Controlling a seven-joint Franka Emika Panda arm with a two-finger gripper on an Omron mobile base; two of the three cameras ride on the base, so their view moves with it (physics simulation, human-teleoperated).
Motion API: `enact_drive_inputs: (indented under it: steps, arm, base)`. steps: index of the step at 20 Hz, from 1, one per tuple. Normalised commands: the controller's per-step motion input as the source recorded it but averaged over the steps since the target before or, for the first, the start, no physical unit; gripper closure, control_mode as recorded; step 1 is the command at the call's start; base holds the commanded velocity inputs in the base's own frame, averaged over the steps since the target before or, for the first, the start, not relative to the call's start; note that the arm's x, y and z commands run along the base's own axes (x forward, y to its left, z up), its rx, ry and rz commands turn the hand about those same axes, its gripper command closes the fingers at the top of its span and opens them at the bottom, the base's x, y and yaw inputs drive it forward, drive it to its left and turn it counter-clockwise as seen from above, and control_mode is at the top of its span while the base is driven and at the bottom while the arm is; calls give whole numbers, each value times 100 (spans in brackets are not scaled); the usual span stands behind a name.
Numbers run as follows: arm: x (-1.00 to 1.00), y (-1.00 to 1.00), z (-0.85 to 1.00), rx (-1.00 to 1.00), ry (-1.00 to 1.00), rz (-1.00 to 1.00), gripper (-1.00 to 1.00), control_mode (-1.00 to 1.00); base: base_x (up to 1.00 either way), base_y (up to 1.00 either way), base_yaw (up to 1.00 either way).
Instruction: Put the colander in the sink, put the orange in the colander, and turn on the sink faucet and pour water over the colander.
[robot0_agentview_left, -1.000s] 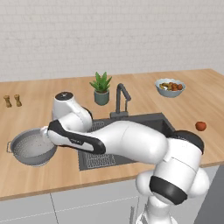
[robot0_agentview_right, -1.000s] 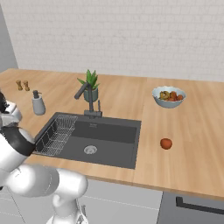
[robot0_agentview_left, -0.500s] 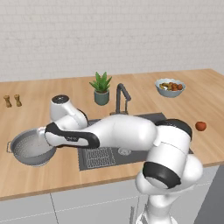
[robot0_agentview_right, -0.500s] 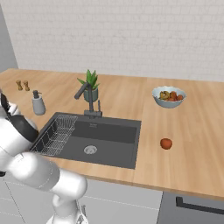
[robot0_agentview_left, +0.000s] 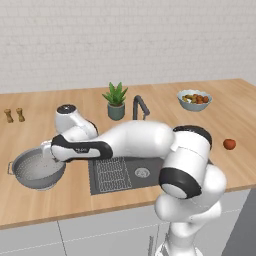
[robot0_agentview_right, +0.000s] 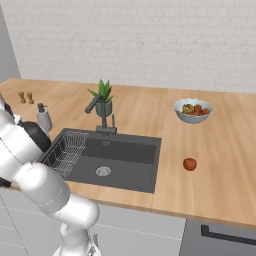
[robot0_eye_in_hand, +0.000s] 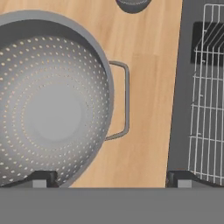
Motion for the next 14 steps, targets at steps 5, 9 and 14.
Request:
enact_drive_inputs:
  steps: [5,9,14]
  arm:
    - [16,2,0,0,0,0,-100,-100]
    - [21,18,-3,0,0,0,-100,-100]
    - [10,3,-23,0,0,0,-100,-100]
  base:
    - [0,0,0]
    - [0,0,0]
    - [0,0,0]
